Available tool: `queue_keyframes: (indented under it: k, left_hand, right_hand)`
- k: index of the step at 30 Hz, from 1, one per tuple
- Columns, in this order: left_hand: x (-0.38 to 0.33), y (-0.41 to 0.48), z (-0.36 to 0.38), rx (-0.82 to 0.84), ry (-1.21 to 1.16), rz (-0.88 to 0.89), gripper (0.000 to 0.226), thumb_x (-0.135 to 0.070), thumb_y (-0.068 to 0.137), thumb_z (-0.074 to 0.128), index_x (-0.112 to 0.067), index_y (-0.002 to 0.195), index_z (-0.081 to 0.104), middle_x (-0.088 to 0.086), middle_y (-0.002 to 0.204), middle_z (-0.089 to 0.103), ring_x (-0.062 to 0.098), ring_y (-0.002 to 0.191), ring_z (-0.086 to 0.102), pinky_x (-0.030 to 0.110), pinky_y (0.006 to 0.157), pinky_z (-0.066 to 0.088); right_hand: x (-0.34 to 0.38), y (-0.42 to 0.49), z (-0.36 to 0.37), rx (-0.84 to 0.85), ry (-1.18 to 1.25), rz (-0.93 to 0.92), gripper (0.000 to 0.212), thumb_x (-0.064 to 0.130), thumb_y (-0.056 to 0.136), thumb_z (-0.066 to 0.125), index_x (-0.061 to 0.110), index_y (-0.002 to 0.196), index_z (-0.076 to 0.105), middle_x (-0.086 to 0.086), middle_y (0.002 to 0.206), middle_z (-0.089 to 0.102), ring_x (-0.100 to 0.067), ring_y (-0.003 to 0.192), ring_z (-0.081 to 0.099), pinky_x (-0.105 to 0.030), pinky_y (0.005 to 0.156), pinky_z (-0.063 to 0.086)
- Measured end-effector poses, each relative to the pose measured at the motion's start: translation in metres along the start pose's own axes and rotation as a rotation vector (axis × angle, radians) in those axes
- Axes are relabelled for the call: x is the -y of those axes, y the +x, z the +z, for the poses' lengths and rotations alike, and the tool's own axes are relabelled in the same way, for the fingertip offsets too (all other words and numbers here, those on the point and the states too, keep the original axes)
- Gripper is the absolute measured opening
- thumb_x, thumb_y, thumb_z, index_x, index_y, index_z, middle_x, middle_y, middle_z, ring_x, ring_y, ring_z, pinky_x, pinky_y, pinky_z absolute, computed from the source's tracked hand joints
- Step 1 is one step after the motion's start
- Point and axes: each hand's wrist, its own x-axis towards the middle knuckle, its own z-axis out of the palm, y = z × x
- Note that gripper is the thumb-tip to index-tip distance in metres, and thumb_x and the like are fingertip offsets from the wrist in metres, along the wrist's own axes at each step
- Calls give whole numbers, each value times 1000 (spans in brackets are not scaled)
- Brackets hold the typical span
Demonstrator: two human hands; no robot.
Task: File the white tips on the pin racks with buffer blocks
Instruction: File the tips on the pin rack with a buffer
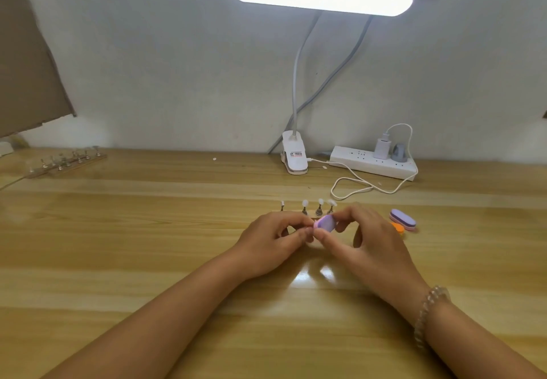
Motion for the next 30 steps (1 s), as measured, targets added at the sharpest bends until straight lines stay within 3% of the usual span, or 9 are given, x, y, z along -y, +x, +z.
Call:
queue_keyframes:
  k: [2,4,6,9,14,18,23,27,30]
  left_hand:
    - [-1,0,0,-12,-70,-11,18,-16,100,57,-24,99,73,-15,86,68,8,65,49,28,61,42]
    - [-2,1,0,-32,-138,-27,20,-12,99,57,-24,99,73,-15,89,70,8,60,48,24,57,45]
    - [-2,1,0,-46,-155,-29,24,-7,97,58,-28,95,70,-21,80,66,10,55,49,23,56,44]
    - [-1,1,1,-34,-130,-20,23,-7,96,61,-28,93,70,-17,79,66,13,51,49,25,56,41]
    - [1,1,2,-39,-148,-17,16,-15,94,66,-28,98,75,-14,86,72,10,52,48,25,56,42]
    - [1,0,1,-24,-139,-27,25,-8,94,62,-30,96,73,-23,77,67,13,55,49,25,56,41]
    - [3,2,1,-62,-152,-12,15,-15,94,66,-27,95,76,-12,91,74,10,52,47,25,56,45]
    - [4,2,1,-50,-149,-20,15,-14,94,66,-25,97,76,-15,83,71,8,51,48,24,55,43]
    - [5,1,0,-41,-130,-24,18,-12,93,66,-26,98,76,-15,88,73,15,57,51,28,57,43]
  right_hand:
    - [-8,5,-3,-62,65,99,19,41,79,75,29,88,63,13,90,65,-5,86,57,-29,72,45]
    - [-7,5,-4,-118,91,95,23,38,79,75,27,94,61,11,94,63,-7,80,56,-32,71,47]
    - [1,-2,-2,-85,42,-49,32,39,76,75,26,100,57,16,96,56,-1,68,51,-22,60,41]
    - [9,-9,3,28,-105,-189,36,37,76,75,30,101,51,24,97,50,13,70,49,-12,55,29]
    - [0,-1,-3,-105,-65,-30,32,42,78,76,27,97,56,16,96,59,-2,62,49,-28,58,45]
    - [15,-11,4,-10,-125,-184,35,47,76,70,29,101,55,31,79,48,8,61,49,-11,50,30]
    - [-5,2,-1,-78,50,74,25,35,80,77,30,92,55,20,91,65,0,61,51,-21,61,40]
    - [7,-6,2,-41,43,-77,31,49,79,70,33,98,52,24,95,61,-14,57,54,-27,54,44]
    - [7,-5,4,9,-35,-67,30,47,78,71,34,96,51,25,94,58,-4,64,54,-22,56,38]
